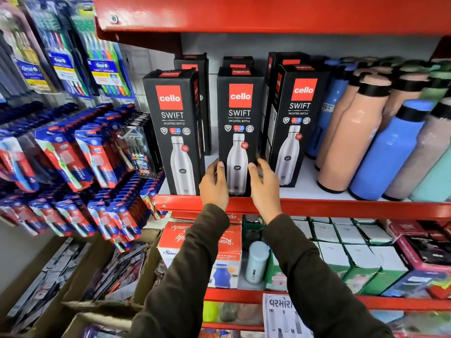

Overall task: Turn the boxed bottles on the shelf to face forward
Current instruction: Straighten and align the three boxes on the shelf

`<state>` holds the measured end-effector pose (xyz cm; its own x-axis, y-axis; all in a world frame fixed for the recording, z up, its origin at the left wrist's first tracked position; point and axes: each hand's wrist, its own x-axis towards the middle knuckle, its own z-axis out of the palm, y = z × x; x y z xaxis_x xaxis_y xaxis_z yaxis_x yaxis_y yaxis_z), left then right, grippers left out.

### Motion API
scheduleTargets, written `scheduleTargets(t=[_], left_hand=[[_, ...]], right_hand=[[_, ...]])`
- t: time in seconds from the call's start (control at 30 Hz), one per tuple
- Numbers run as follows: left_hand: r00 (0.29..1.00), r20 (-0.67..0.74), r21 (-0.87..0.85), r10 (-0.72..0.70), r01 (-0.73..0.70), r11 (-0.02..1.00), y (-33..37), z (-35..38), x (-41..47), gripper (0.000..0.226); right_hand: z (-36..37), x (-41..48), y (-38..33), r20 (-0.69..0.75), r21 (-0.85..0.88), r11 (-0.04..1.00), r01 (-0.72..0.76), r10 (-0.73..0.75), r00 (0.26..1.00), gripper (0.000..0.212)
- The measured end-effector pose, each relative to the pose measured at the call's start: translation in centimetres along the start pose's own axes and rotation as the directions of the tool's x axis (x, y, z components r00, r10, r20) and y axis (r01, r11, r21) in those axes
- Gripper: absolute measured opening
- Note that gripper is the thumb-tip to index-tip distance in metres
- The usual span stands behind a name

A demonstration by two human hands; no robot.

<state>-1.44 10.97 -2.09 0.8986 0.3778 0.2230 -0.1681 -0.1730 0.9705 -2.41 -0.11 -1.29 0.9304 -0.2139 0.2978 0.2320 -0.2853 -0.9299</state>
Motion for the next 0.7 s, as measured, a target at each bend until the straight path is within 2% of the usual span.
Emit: scheduleTargets(t=[0.4, 0.5, 0.57, 0.63, 0.7], left_hand=[[0.999, -0.02, -0.027, 0.032, -0.033, 0.999, 0.4, -1.3, -2.5, 0.04], [0.997, -0.046, -0.096, 0.057, -0.061, 0.994, 0.0, -0.8, -2.7, 0.04], [0.98, -0.126, -0.112, 0.151, -0.165, 0.98, -0.2, -0.4, -3.3, 0.039], [0.922, -0.226, -0.058, 0.316, -0.336, 0.94, 0.1, 0.4, -4.2, 0.035], [0.864, -0.259, -0.017, 0.432, -0.452, 0.892, 1.1, 1.5, -5.3, 0.035]], right_hand=[[-1.1, -1.7, 0.0, 0.008, -0.018, 0.998, 0.058, -0.058, 0.998, 0.04], [-1.7, -1.7, 0.3, 0.019, -0.008, 0.996, 0.086, -0.086, 0.996, 0.039], [-2.5, -1.8, 0.8, -0.034, -0.004, 0.99, 0.14, -0.14, 0.99, 0.035], [-3.8, -1.8, 1.3, -0.11, 0.012, 0.983, 0.181, -0.178, 0.978, 0.033], [-5.2, -1.5, 1.7, -0.18, 0.015, 0.978, 0.207, -0.201, 0.963, 0.033]])
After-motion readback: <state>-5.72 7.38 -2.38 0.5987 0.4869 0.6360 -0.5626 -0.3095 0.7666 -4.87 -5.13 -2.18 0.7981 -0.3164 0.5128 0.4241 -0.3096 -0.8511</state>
